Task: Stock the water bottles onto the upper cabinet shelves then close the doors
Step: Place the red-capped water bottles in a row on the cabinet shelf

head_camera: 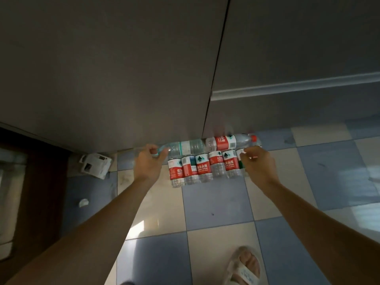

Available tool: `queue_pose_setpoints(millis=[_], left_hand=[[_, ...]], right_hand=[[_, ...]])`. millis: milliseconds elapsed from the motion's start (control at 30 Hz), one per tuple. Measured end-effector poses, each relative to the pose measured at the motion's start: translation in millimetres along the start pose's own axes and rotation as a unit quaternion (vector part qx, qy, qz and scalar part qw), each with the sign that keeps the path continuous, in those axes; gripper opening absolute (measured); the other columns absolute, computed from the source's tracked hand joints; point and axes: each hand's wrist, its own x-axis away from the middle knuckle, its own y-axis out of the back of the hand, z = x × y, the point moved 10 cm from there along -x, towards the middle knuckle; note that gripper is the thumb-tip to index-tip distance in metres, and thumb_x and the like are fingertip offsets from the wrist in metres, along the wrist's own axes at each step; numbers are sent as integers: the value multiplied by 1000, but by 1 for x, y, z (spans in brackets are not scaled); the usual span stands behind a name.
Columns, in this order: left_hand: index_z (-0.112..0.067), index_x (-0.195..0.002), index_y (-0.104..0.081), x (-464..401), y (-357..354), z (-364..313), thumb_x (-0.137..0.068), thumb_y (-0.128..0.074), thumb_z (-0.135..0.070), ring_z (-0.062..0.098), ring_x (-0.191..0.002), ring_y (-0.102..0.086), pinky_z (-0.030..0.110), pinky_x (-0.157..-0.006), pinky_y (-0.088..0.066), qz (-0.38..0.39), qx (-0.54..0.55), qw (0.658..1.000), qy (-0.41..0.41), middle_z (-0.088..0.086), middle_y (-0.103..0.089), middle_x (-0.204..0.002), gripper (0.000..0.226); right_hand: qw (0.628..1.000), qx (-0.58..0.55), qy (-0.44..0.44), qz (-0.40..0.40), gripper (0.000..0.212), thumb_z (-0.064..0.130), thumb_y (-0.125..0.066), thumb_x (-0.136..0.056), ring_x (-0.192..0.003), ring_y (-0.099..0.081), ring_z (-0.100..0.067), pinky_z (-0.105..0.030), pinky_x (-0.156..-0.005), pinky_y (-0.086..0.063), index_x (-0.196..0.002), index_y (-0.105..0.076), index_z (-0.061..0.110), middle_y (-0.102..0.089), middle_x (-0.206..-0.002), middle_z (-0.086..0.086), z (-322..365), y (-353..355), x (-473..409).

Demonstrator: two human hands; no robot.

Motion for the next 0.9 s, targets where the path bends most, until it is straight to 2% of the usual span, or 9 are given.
queue_pose_setpoints(millis=[100,167,267,333,433,533,700,800,900], left_hand=[[-8,-118,-59,-35,-36,49,-92,-70,-35,34,-105,-64,39,-74,-57,-8,-35,999,5,11,-64,-115,39],[-9,-125,-56,-57,-54,76,-92,-69,-35,31,-109,-62,30,-74,-51,-19,-73,997,11,13,-61,-122,44],[-8,-134,-49,-85,-73,105,-91,-68,-40,33,-116,-57,37,-84,-47,-49,-94,994,26,17,-54,-133,56],[-7,-140,-44,-100,-79,121,-91,-68,-42,36,-123,-52,41,-91,-45,-76,-85,993,35,18,-49,-139,65],[-6,-140,-47,-119,-92,149,-91,-65,-49,38,-121,-58,51,-100,-50,-68,-28,995,62,19,-55,-136,68],[-12,-133,-55,-125,-103,159,-92,-64,-49,33,-113,-64,54,-95,-54,-56,50,996,47,12,-66,-124,56],[-25,-124,-57,-128,-104,165,-92,-67,-42,23,-107,-66,35,-80,-57,-54,153,985,54,4,-66,-125,38],[-12,-125,-60,-133,-108,171,-98,-62,-27,28,-110,-66,39,-90,-56,-59,267,957,94,11,-66,-125,32],[1,-133,-55,-134,-111,177,-101,-56,-14,32,-113,-66,42,-99,-53,-59,385,911,133,18,-65,-128,36]], right_hand=[[999,5,-22,-28,20,21,-59,-100,-82,-62,-19,-22,-61,-45,-115,-67,11,-69,-105,-8,-52,-27,-43],[998,1,-38,-44,28,26,-60,-100,-79,-60,-13,-15,-52,-43,-125,-61,14,-66,-112,-5,-80,-46,-67],[996,-18,-58,-70,30,30,-60,-100,-66,-55,0,-8,-42,-37,-126,-55,17,-62,-109,0,-114,-70,-99],[991,-66,-76,-92,28,27,-61,-99,-69,-58,-2,-16,-50,-50,-124,-53,18,-63,-110,-1,-136,-78,-118],[981,-121,-101,-108,35,28,-61,-99,-101,-66,-26,-43,-79,-61,-131,-49,21,-60,-124,-8,-158,-85,-141],[966,-205,-117,-101,37,25,-58,-101,-104,-66,-30,-40,-74,-61,-136,-46,22,-59,-127,-9,-170,-90,-161],[931,-303,-170,-113,20,26,-58,-101,-92,-70,-26,-31,-62,-58,-119,-49,26,-60,-103,-1,-183,-92,-176],[902,-356,-212,-122,8,33,-62,-98,-85,-68,-17,-25,-58,-53,-100,-57,26,-65,-98,-1,-191,-95,-175],[866,-408,-258,-132,21,39,-72,-90,-83,-67,-15,-25,-59,-54,-91,-62,21,-67,-93,-3,-199,-93,-172]])
